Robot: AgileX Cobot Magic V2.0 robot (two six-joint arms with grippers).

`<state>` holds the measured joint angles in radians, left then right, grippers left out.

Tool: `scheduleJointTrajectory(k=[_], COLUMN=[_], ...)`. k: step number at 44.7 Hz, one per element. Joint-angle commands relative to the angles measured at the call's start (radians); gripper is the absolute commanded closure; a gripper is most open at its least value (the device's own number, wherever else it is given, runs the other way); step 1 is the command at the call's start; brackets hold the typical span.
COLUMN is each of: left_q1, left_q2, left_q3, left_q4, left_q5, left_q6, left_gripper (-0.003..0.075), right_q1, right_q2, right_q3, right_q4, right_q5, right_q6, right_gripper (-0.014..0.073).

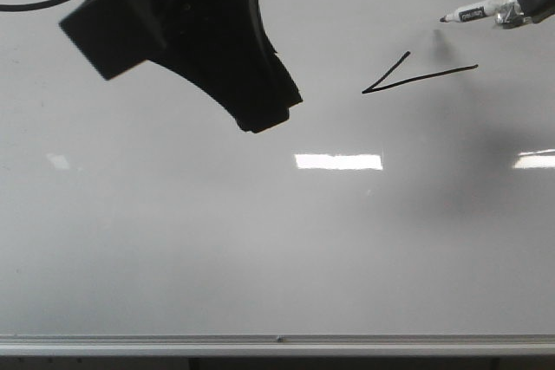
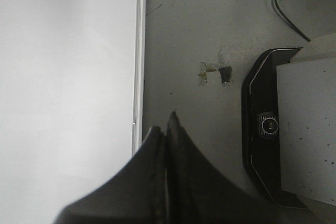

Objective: Write number 4 on whiteboard

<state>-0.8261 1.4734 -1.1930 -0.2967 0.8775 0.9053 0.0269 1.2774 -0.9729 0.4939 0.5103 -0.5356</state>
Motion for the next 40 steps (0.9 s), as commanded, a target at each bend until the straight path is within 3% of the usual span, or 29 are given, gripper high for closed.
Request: scheduleJointTrajectory(k=[1,20,33,40], left_q1=[-0.006,-0.006,-0.006,-0.006], left_q2=[-0.037,-0.037,-0.037,-0.037], left_q3=[-0.033,-0.033,-0.033,-0.033], left_q4=[-0.029,-0.029,-0.029,-0.032], left_q5=[-0.039,-0.039,-0.039,-0.039], left_q6=[-0.011,-0.011,-0.011,-0.011], left_gripper=[0.0741,0.0741,0.0741,0.0734], right_q1=[0.001,0.001,0.001,0.007], right_q2=[-0.005,0.020,0.021,-0.018], right_q3=[-0.042,-0.034,0.146,0.162], right_q4=[0.012,0.011,0.006,0.007], right_q5=[-0.034,0.019,0.017,0.047], right_q6=[-0.004,-0.004,-0.004,-0.004], right_gripper=[0.0654,0.0654,0.0654,0.0654])
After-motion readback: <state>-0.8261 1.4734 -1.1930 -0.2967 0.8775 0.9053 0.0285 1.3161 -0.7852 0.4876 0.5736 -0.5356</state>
